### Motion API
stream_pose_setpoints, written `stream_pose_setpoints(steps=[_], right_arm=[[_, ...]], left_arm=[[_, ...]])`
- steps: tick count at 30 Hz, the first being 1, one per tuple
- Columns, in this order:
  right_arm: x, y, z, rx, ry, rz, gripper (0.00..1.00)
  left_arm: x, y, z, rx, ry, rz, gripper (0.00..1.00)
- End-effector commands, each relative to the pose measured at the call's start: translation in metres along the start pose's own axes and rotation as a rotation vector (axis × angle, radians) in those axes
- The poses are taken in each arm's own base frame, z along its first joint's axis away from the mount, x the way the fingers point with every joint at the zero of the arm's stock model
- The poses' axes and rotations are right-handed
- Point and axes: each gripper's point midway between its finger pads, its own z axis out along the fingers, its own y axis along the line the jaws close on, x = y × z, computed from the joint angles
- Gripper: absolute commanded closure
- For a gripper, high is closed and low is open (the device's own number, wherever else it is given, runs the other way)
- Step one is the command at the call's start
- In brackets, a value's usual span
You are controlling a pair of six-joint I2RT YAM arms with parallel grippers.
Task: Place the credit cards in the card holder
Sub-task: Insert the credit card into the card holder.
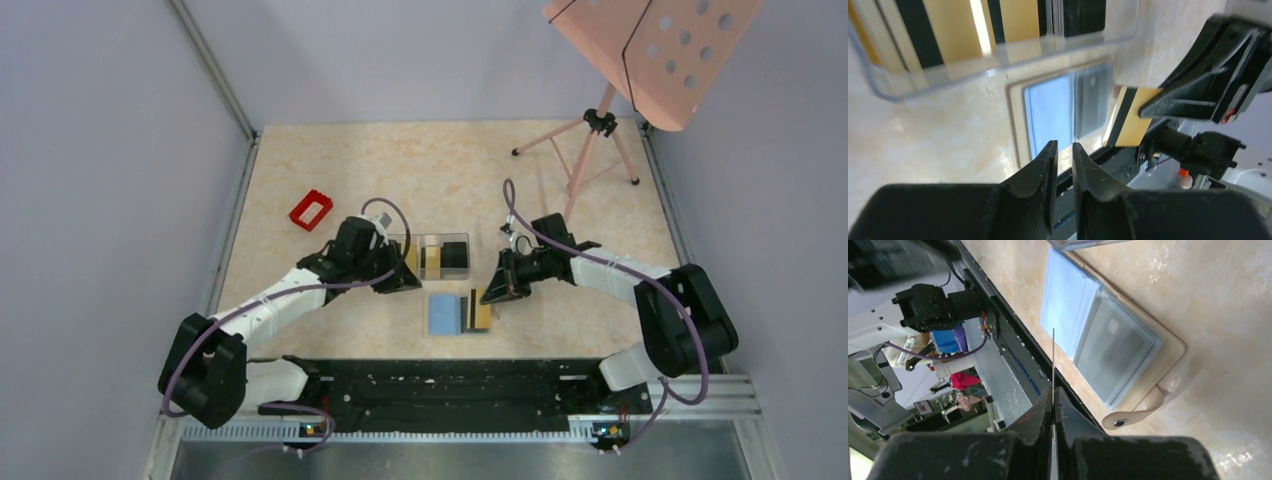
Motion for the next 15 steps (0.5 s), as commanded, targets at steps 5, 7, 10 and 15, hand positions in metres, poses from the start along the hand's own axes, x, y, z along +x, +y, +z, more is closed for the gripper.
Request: stream_pose_setpoints(steps=[5, 7, 10, 15], right_arm=[[-0.004, -0.002, 0.021, -0.030, 0.003, -0.050, 1.00], [-0.005, -0.005, 0.024, -0.029, 0.008, -0.042, 1.00], [-0.006, -0.009, 0.029, -0.033, 0.011, -0.030, 1.00], [-0.004, -0.018, 0.037, -0.031, 0.028, -0.006, 1.00]], left_arm=[[0.076, 0.008, 0.025, 0.026, 0.092, -0.070, 0.82], [0.086, 0.016, 0.031, 0.002, 0.108, -0.070, 0.83], [0.092, 0.025, 0.037, -0.040, 0.118, -0.055, 0.85], [0.091, 0.029, 0.047, -0.053, 0.117, -0.055, 0.87]])
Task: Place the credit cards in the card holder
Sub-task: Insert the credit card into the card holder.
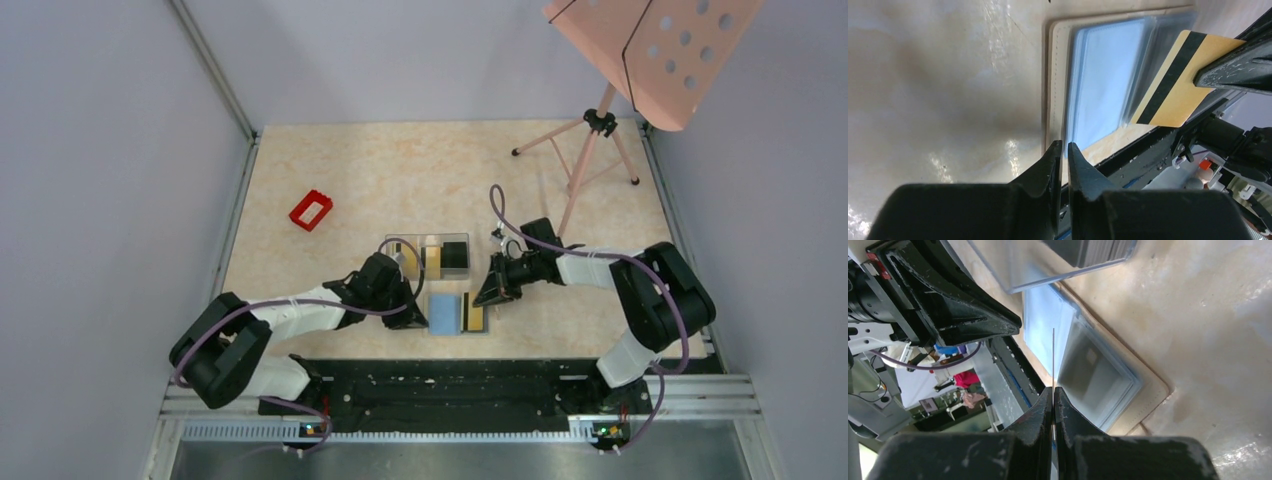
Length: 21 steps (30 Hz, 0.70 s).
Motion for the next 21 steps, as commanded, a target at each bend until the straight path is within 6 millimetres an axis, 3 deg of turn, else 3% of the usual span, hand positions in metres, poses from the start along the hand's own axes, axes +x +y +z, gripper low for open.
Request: stream_pose_setpoints(steps=[1, 11, 21], right_arm=[[0.000, -0.003, 0.009, -0.019, 0.003, -0.017, 1.00], [-0.002, -0.015, 0.021, -0.017, 0.018, -0.019, 1.00], [0.002, -0.012, 0.030, -0.056, 0.048, 0.000, 1.00]], left_arm=[[-0.015, -0.012, 0.009, 0.037, -0.057, 0.013, 0.87], [-0.012, -0.007, 0.017, 0.000, -0.026, 0.027, 0.90], [-0.011, -0.010, 0.017, 0.005, -0.020, 0.037, 0.93]])
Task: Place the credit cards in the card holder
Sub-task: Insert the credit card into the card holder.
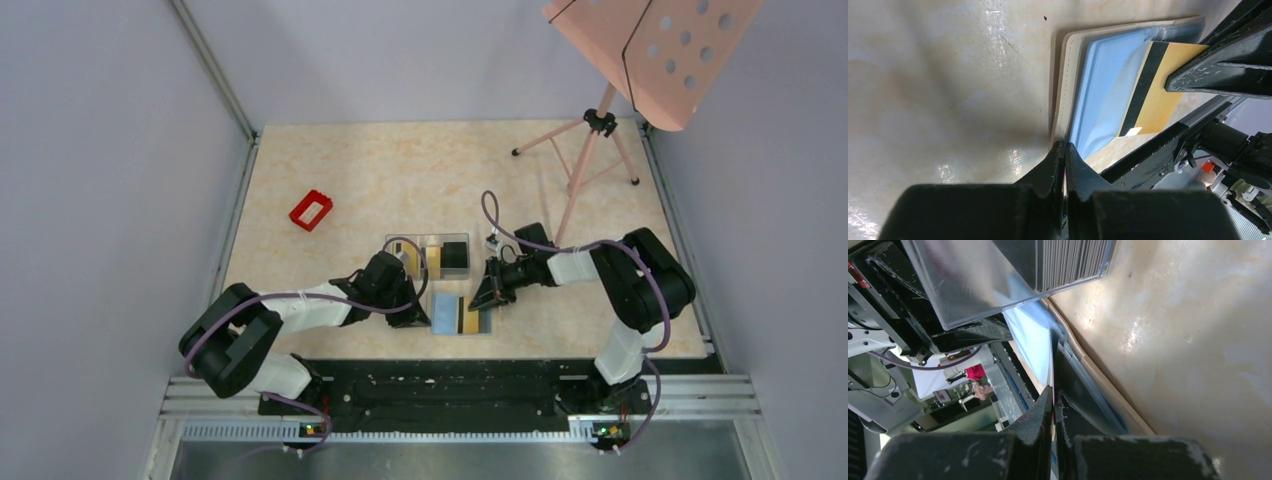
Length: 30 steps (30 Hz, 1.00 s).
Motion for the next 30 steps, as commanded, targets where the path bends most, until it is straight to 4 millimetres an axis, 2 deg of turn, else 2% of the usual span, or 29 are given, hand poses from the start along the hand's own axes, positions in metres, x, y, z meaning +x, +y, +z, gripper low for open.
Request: stream_pose_setpoints(steps=[1, 10, 19, 27, 30], right_arm=[[-0.001, 0.004, 0.010, -0.022, 0.015, -0.047, 1.00], [-0.008, 0.010, 0.012, -0.020, -0.015, -0.066, 1.00], [-0.015, 0.008, 0.006, 0.048, -0.033, -0.136, 1.00], [-0.013, 0.015, 0.014, -0.016, -0.061, -0.078, 1.00], [-0.010, 0.016, 0.018, -0.011, -0.060, -0.071, 0.97]], left_arm=[[-0.008, -0.010, 0.003, 0.011, -0.022, 0.030, 0.93], [-0.007, -0.012, 0.006, 0.014, -0.008, 0.036, 0.95], [0.000, -0.004, 0.006, -0.020, 0.016, 0.029, 0.97], [-0.001, -0.009, 0.007, -0.009, 0.020, 0.029, 0.99], [-0.001, -0.011, 0.008, -0.002, 0.022, 0.026, 1.00]])
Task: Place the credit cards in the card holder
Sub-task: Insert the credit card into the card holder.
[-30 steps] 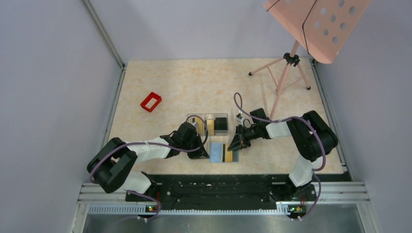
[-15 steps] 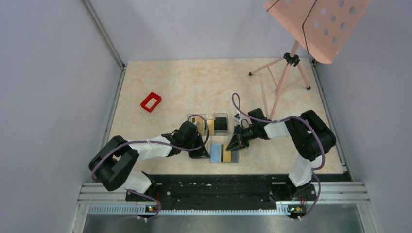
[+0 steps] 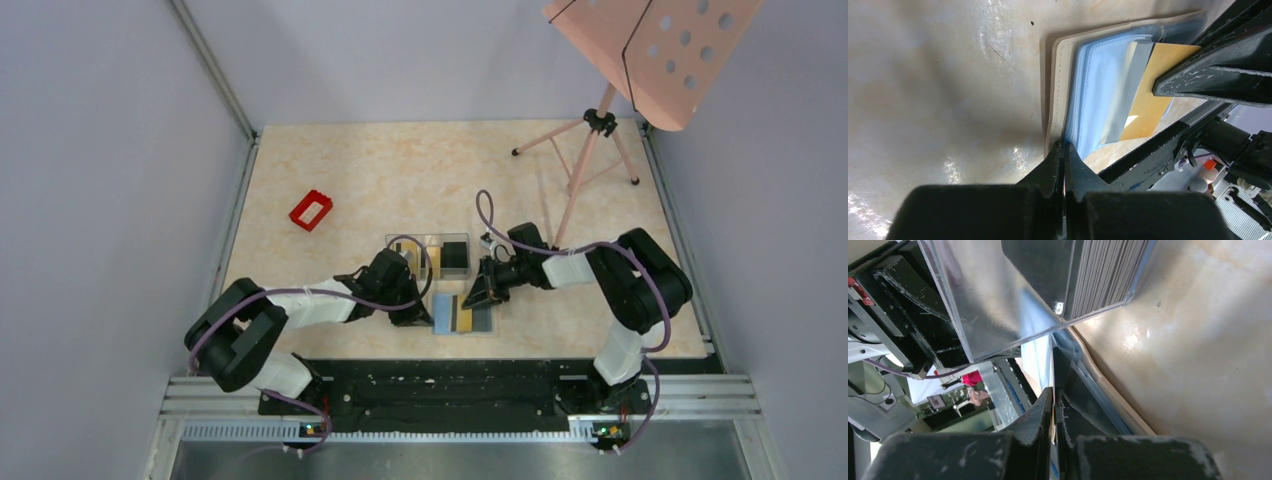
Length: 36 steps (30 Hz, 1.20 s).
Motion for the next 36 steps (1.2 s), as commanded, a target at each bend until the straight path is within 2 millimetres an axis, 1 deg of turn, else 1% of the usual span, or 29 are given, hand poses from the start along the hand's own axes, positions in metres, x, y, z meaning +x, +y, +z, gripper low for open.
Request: stream_pose_setpoints(steps=[1, 4, 7, 9, 13, 15, 20, 24, 26, 30, 36], right_arm=[[-0.004, 0.009, 0.009, -0.012, -0.044, -0.046, 0.96], [-0.005, 0.012, 0.011, -0.004, -0.047, -0.046, 0.92], [-0.008, 0.008, 0.008, 0.043, -0.058, -0.058, 0.85], [-0.008, 0.003, 0.003, 0.103, -0.060, -0.068, 0.78], [-0.012, -0.001, -0.009, 0.209, -0.077, -0.095, 0.65], [-0.014, 0.000, -0.016, 0.249, -0.087, -0.106, 0.59], [-0.020, 0.011, -0.028, 0.304, -0.106, -0.136, 0.47], [-0.020, 0.013, -0.034, 0.334, -0.103, -0.130, 0.44], [-0.017, 0.011, -0.035, 0.344, -0.091, -0.116, 0.44], [-0.007, 0.007, -0.031, 0.325, -0.060, -0.079, 0.45], [0.003, 0.010, -0.019, 0.249, -0.029, -0.027, 0.50]], left_arm=[[-0.002, -0.007, 0.004, 0.008, -0.001, 0.014, 1.00], [-0.002, -0.009, 0.005, 0.013, 0.000, 0.015, 1.00], [-0.001, -0.009, 0.006, 0.012, 0.002, 0.015, 1.00], [0.000, -0.009, 0.006, 0.012, 0.003, 0.014, 1.00], [0.000, -0.010, 0.005, 0.014, 0.000, 0.014, 1.00], [0.000, -0.011, 0.005, 0.015, -0.003, 0.013, 1.00], [-0.002, -0.015, 0.005, 0.023, -0.006, 0.013, 1.00], [-0.001, -0.016, 0.006, 0.024, -0.001, 0.009, 1.00], [-0.001, -0.015, 0.006, 0.020, 0.003, 0.007, 1.00], [0.001, -0.015, 0.007, 0.020, 0.009, 0.008, 1.00], [0.001, -0.016, 0.008, 0.022, 0.012, 0.011, 1.00]])
